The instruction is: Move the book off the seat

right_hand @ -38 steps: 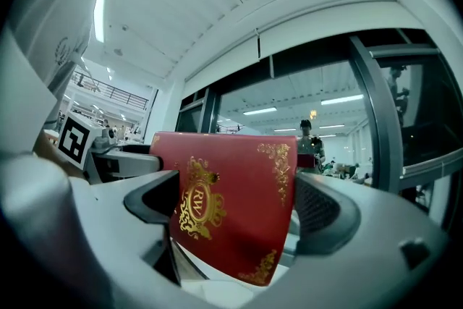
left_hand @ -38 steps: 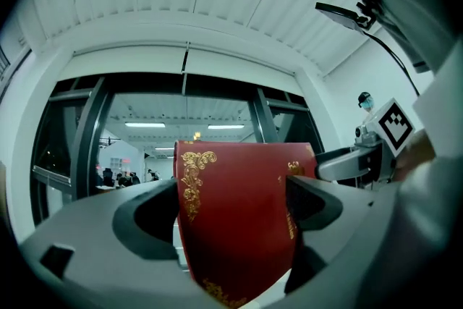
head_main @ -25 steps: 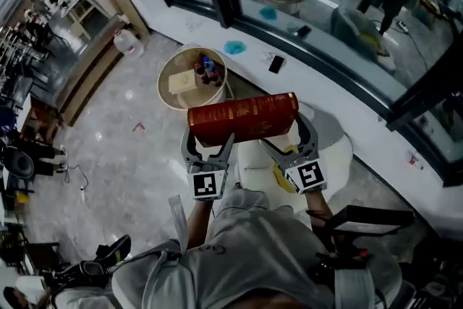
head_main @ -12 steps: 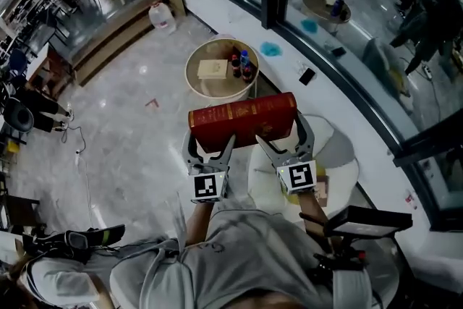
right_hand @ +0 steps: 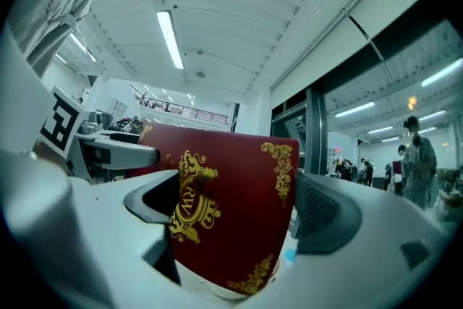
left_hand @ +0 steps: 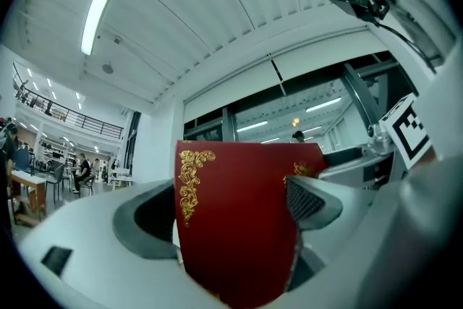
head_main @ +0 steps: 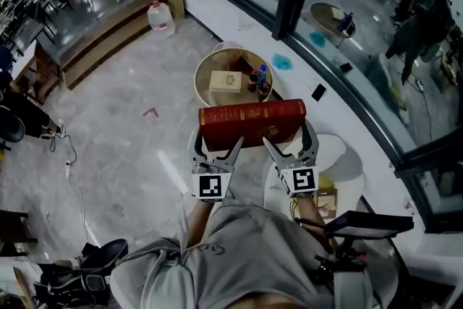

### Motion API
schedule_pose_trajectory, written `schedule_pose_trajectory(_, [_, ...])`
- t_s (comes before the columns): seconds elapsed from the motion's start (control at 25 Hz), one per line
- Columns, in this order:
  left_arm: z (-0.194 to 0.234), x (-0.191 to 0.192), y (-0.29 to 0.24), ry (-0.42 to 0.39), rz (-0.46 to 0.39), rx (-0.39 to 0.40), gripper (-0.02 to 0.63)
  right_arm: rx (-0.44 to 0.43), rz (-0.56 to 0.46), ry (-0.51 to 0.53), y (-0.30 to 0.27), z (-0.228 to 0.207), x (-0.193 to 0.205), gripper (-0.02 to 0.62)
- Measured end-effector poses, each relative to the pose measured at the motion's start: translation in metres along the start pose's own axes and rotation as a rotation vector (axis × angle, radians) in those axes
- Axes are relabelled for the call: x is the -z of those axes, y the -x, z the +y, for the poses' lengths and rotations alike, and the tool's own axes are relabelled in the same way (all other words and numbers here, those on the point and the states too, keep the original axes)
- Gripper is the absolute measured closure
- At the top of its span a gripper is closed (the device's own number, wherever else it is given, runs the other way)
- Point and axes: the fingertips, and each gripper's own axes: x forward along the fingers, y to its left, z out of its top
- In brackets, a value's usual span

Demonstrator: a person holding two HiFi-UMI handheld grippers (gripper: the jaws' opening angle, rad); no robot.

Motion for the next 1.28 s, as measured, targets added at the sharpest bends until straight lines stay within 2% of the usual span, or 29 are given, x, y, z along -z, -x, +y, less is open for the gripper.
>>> schedule_pose_trajectory(0.28, [0.07,-0.005,-0.029,0.029,-0.045,0.063,0.13,0.071,0.007,0.0,-0.054,0.032,-0.019,0.103])
schedule_pose_trajectory(0.44, [0.083,0.012,-0.043,0.074,-0.048,0.047,0.13,0.079,0.028,0.003,-0.07,0.034,-0.008,0.103])
schedule_pose_trajectory(0.56, [0.091,0.028,-0.059,0.07,-0.038,0.039,0.13,0.075,0.035,0.001,-0.094,0.025,0.002,0.103])
schedule_pose_trajectory(0.72, [0.115,0.033,-0.079,0.065,-0.004,-0.007,0.13,0.019,0.048,-0.022,-0.133,0.024,0.013,0.103])
schedule_pose_trajectory(0.92, [0.147,0.055,-0.113,-0.002,0.026,-0.071,0.13,-0.074,0.03,-0.066,-0.194,0.019,0.034,0.103])
schedule_pose_trajectory(1.04, [0.164,0.068,-0.136,-0.011,0.066,-0.13,0.13,-0.145,0.018,-0.07,-0.234,0.013,0.043,0.103])
schedule_pose_trajectory(1.16, [0.177,0.078,-0.169,-0.03,0.102,-0.176,0.131,-0.203,-0.023,-0.07,-0.276,-0.005,0.046,0.103])
schedule_pose_trajectory(1.28, [0.185,0.087,-0.206,-0.088,0.159,-0.198,0.131,-0.242,-0.06,-0.093,-0.318,-0.028,0.05,0.103])
